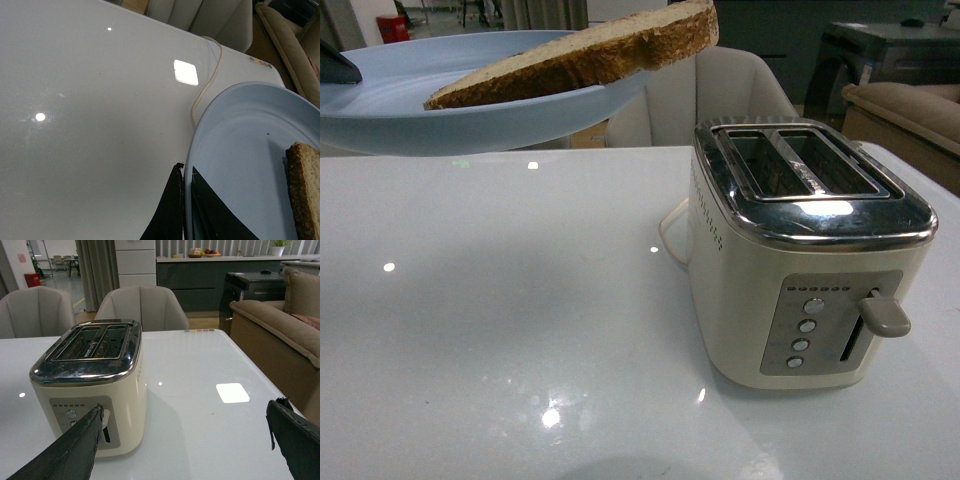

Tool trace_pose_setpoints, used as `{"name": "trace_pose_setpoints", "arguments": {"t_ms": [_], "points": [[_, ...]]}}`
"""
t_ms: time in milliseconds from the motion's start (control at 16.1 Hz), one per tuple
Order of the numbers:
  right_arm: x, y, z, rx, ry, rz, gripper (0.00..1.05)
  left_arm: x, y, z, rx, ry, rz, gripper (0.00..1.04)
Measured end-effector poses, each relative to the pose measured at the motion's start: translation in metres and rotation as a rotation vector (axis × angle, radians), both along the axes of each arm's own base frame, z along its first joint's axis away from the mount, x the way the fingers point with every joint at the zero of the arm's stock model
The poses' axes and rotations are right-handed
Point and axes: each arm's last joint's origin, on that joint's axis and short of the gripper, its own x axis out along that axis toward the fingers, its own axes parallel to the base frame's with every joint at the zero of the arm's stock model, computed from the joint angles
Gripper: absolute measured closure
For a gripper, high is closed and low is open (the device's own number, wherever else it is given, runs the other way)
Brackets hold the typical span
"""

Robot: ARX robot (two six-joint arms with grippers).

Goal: Left arm holds plate, right arm toasts bread

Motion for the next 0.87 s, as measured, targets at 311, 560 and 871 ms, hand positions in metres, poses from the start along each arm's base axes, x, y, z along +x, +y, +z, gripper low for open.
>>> {"name": "trace_pose_setpoints", "arguments": {"t_ms": [311, 560, 871], "points": [[0.000, 0.000, 0.000, 0.000, 0.000, 0.000, 0.06, 0.000, 0.000, 0.000, 0.000, 0.000, 0.000, 1.02], [0.000, 0.000, -0.002, 0.007, 0.047, -0.010, 0.06, 0.000, 0.000, 0.000, 0.000, 0.000, 0.000, 1.02], [0.014, -0.002, 0.032, 0.115, 0.286, -0.021, 0.06, 0.000, 0.000, 0.000, 0.000, 0.001, -0.001, 1.02]]}}
